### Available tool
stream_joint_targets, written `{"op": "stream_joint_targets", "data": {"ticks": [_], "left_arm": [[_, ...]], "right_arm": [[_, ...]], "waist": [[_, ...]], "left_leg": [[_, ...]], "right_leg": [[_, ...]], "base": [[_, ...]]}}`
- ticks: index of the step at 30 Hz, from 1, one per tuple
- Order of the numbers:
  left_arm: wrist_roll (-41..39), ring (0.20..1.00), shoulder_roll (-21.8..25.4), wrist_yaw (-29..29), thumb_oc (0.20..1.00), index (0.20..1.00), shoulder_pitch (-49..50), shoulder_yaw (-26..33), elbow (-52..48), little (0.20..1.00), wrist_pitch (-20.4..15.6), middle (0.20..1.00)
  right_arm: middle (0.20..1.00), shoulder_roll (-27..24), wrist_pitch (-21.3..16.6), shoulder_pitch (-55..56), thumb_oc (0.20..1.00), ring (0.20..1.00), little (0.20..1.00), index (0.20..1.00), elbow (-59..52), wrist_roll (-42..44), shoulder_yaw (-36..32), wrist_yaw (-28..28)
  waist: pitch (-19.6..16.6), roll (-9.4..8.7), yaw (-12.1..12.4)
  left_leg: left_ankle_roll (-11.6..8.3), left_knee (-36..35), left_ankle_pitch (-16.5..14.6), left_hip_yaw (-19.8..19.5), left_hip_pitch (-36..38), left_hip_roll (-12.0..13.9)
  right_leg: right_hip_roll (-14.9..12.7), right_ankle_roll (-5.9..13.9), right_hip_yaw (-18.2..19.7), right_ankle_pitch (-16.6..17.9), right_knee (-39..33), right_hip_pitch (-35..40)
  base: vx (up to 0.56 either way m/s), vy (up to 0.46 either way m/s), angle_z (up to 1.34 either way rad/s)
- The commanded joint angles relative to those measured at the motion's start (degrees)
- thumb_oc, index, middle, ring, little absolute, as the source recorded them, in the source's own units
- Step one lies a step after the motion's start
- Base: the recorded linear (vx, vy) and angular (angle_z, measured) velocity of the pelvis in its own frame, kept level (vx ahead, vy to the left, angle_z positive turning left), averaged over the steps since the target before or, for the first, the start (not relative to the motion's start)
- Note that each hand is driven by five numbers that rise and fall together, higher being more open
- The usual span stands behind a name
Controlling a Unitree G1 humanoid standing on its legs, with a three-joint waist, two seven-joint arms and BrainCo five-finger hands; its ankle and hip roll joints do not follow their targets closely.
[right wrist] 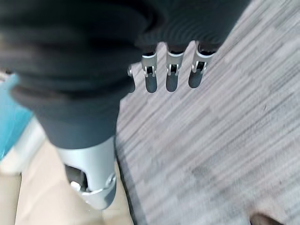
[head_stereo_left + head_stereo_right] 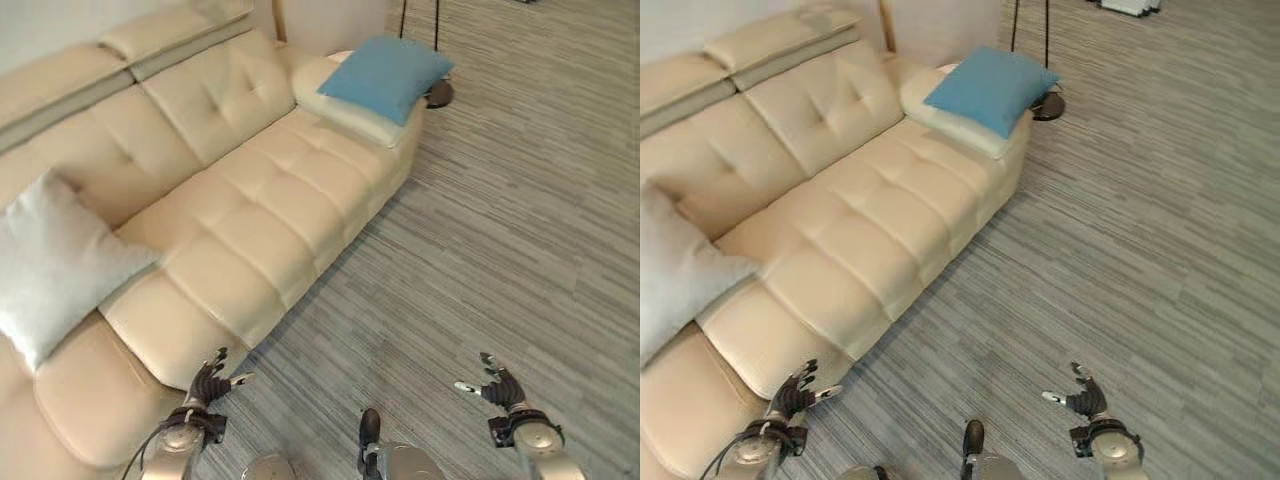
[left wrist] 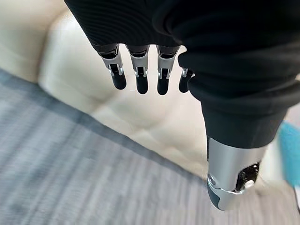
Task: Pick up all the scattered cushions and arrange them neatly on the sofa.
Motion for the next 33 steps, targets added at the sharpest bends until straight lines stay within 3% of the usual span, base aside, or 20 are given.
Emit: {"op": "stream_joint_targets", "data": {"ticks": [1, 4, 8, 12, 15, 16, 17, 18, 21, 22, 24, 25, 26, 27, 29, 31, 32, 33], "left_arm": [[0.52, 1.000, 1.95, 0.74, 1.000, 1.000, 0.49, 1.10, -1.10, 1.000, -2.06, 1.000], [0.58, 1.000, 1.63, 1.02, 1.000, 1.000, 0.86, 1.16, -1.23, 1.000, -1.95, 1.000], [0.18, 1.000, 1.29, 1.46, 1.000, 1.000, 1.64, 2.14, -1.98, 1.000, -1.86, 1.000], [-0.05, 1.000, 1.85, 1.11, 1.000, 1.000, 2.10, 2.84, -1.59, 1.000, -1.86, 1.000], [0.30, 1.000, 2.88, 0.92, 1.000, 1.000, 0.80, 2.42, -1.37, 1.000, -1.72, 1.000], [-0.02, 1.000, 3.25, 1.13, 1.000, 1.000, 0.56, 2.62, -2.07, 1.000, -1.80, 1.000], [-0.02, 1.000, 3.23, 1.12, 1.000, 1.000, 0.53, 2.62, -2.06, 1.000, -1.80, 1.000], [-0.13, 1.000, 3.64, 1.58, 1.000, 1.000, 0.20, 2.92, -2.00, 1.000, -2.13, 1.000], [-0.62, 1.000, 3.34, 2.38, 1.000, 1.000, 0.39, 3.43, -2.26, 1.000, -2.29, 1.000], [-0.62, 1.000, 3.32, 2.38, 1.000, 1.000, 0.36, 3.44, -2.24, 1.000, -2.30, 1.000], [-1.33, 1.000, 2.95, 2.71, 1.000, 1.000, 0.09, 3.38, -2.14, 1.000, -2.60, 1.000], [-1.99, 1.000, 2.85, 2.77, 1.000, 1.000, -0.09, 3.50, -2.11, 1.000, -2.47, 1.000], [-1.99, 1.000, 2.83, 2.77, 1.000, 1.000, -0.07, 3.50, -2.11, 1.000, -2.47, 1.000], [-2.14, 1.000, 2.71, 2.94, 1.000, 1.000, -0.90, 3.31, -1.82, 1.000, -2.64, 1.000], [-2.10, 1.000, 2.49, 2.97, 1.000, 1.000, -1.57, 3.01, -1.93, 1.000, -2.88, 1.000], [-0.78, 1.000, 1.70, 2.61, 1.000, 1.000, -1.12, 2.56, -1.86, 1.000, -2.98, 1.000], [-1.13, 1.000, 0.95, 1.38, 1.000, 1.000, 0.13, 2.14, -2.39, 1.000, -2.71, 1.000], [-1.13, 1.000, 0.98, 1.39, 1.000, 1.000, 0.11, 2.15, -2.39, 1.000, -2.71, 1.000]], "right_arm": [[1.000, -0.67, -2.22, 0.72, 1.000, 1.000, 1.000, 1.000, -2.26, 0.63, -1.29, -0.61], [1.000, -0.50, -2.44, 0.91, 1.000, 1.000, 1.000, 1.000, -2.39, 0.60, -1.05, -1.02], [1.000, 0.15, -2.38, 0.14, 1.000, 1.000, 1.000, 1.000, -2.74, 0.05, 0.04, -0.89], [1.000, 1.06, -2.70, 0.60, 1.000, 1.000, 1.000, 1.000, -4.14, -0.61, -0.04, -0.09], [1.000, 1.17, -3.08, 0.27, 1.000, 1.000, 1.000, 1.000, -5.23, -0.76, 0.05, 0.66], [1.000, 1.18, -3.11, -0.42, 1.000, 1.000, 1.000, 1.000, -5.46, -1.03, 0.50, 0.89], [1.000, 1.17, -3.11, -0.45, 1.000, 1.000, 1.000, 1.000, -5.45, -1.03, 0.49, 0.89], [1.000, 1.38, -3.37, -1.05, 1.000, 1.000, 1.000, 1.000, -5.43, -0.91, 0.82, 0.88], [1.000, 2.01, -3.45, -1.75, 1.000, 1.000, 1.000, 1.000, -5.65, -1.42, 1.34, 0.78], [1.000, 1.99, -3.45, -1.78, 1.000, 1.000, 1.000, 1.000, -5.64, -1.42, 1.33, 0.77], [1.000, 1.56, -3.46, -2.96, 1.000, 1.000, 1.000, 1.000, -6.01, -1.18, 1.77, 0.66], [1.000, 1.25, -3.30, -3.32, 1.000, 1.000, 1.000, 1.000, -6.50, -0.97, 2.07, 0.50], [1.000, 1.23, -3.28, -3.30, 1.000, 1.000, 1.000, 1.000, -6.52, -0.97, 2.08, 0.49], [1.000, 1.24, -3.26, -3.33, 1.000, 1.000, 1.000, 1.000, -6.35, -0.91, 2.29, 0.23], [1.000, 1.27, -2.85, -3.05, 1.000, 1.000, 1.000, 1.000, -6.28, -1.59, 2.20, 0.02], [1.000, 1.22, -2.98, -0.63, 1.000, 1.000, 1.000, 1.000, -6.60, -2.15, 1.75, 0.26], [1.000, 0.95, -3.58, 0.06, 1.000, 1.000, 1.000, 1.000, -6.10, -1.60, 1.58, 0.89], [1.000, 0.99, -3.58, 0.04, 1.000, 1.000, 1.000, 1.000, -6.09, -1.59, 1.59, 0.89]], "waist": [[-0.40, -1.43, 1.39], [0.30, -0.49, 3.60], [-0.20, 0.33, 6.37], [-1.78, -1.59, 6.87], [-2.14, -2.77, 6.56], [-1.52, -2.78, 6.13], [-1.66, -2.65, 6.23], [-1.44, -2.71, 6.12], [-1.00, -1.69, 5.84], [-1.09, -1.60, 5.86], [-0.35, -0.45, 4.69], [0.34, -0.55, 3.95], [0.48, -0.38, 3.84], [0.89, -0.94, 2.92], [1.08, -0.65, 2.00], [-0.48, -0.73, 1.17], [-1.67, 0.80, 0.90], [-1.79, 0.61, 0.78]], "left_leg": [[2.93, -9.66, 2.65, -0.22, -2.86, -3.92], [1.80, -16.86, 8.79, -6.60, -6.65, -6.94], [1.69, -21.99, 12.28, -9.86, -7.84, -7.55], [3.53, -18.33, 10.27, -8.94, -7.08, -7.95], [5.13, -16.40, 7.12, -7.43, -6.11, -8.57], [6.22, -15.72, 5.41, -6.53, -5.08, -8.52], [6.18, -15.83, 5.57, -6.51, -5.25, -8.32], [6.65, -15.83, 4.50, -5.55, -4.43, -8.24], [7.42, -16.98, 2.44, -4.01, -0.27, -7.50], [7.38, -17.10, 2.60, -4.02, -0.39, -7.39], [6.88, -19.60, 0.77, -2.91, 4.63, -6.92], [6.47, -20.97, -1.03, -1.98, 8.46, -7.41], [6.43, -21.04, -1.14, -2.13, 8.73, -7.28], [5.82, -21.93, -2.74, -2.37, 12.03, -8.32], [5.04, -22.91, -4.03, -3.67, 14.88, -8.29], [4.29, -22.93, -6.23, -4.88, 18.22, -8.16], [0.59, -11.29, -0.08, -4.82, 15.98, -4.73], [0.62, -11.32, 0.16, -4.91, 15.73, -4.93]], "right_leg": [[0.92, 7.46, 1.47, -5.58, 1.02, 4.53], [3.55, 6.98, 4.65, -7.03, 0.51, 7.91], [5.44, 6.82, 10.08, -9.70, 1.18, 11.33], [2.48, 8.55, 11.85, -11.29, 4.12, 13.16], [1.02, 10.59, 12.91, -8.03, 11.50, 10.34], [0.27, 12.13, 12.47, -4.72, 18.26, 6.72], [0.45, 12.11, 12.55, -4.49, 18.16, 6.50], [-0.45, 13.03, 11.34, -2.02, 19.82, 5.40], [-2.28, 12.95, 5.97, -1.83, 23.09, -0.38], [-2.17, 12.91, 5.96, -1.64, 22.96, -0.50], [-1.86, 11.69, 0.30, -4.26, 18.09, -6.00], [-2.91, 11.82, -3.98, -2.30, 11.99, -9.86], [-2.79, 11.82, -4.17, -2.29, 11.74, -9.45], [-2.95, 12.58, -6.38, 0.52, 5.03, -12.25], [-2.53, 13.33, -6.27, 2.13, 1.15, -12.45], [-2.40, 11.91, -4.45, 3.22, 0.91, -10.00], [-0.43, 9.42, -4.67, 1.83, 1.39, -6.23], [-0.64, 9.43, -4.70, 1.98, 1.30, -6.40]], "base": [[0.34, 0.015, -0.96], [0.33, 0.005, -0.63], [0.36, 0.080, -0.77], [0.39, 0.145, -0.92], [0.31, 0.144, -0.43], [0.21, 0.108, -0.39], [0.17, 0.095, -0.40], [0.12, 0.068, -0.39], [0.18, 0.104, -0.45], [0.29, 0.104, -0.62], [0.46, 0.066, -0.51], [0.38, 0.005, -0.45], [0.55, -0.065, -0.49], [0.32, -0.054, -0.10], [0.49, -0.140, 0.48], [0.80, -0.368, 0.96], [0.77, -0.434, 0.53], [0.59, -0.410, 0.49]]}}
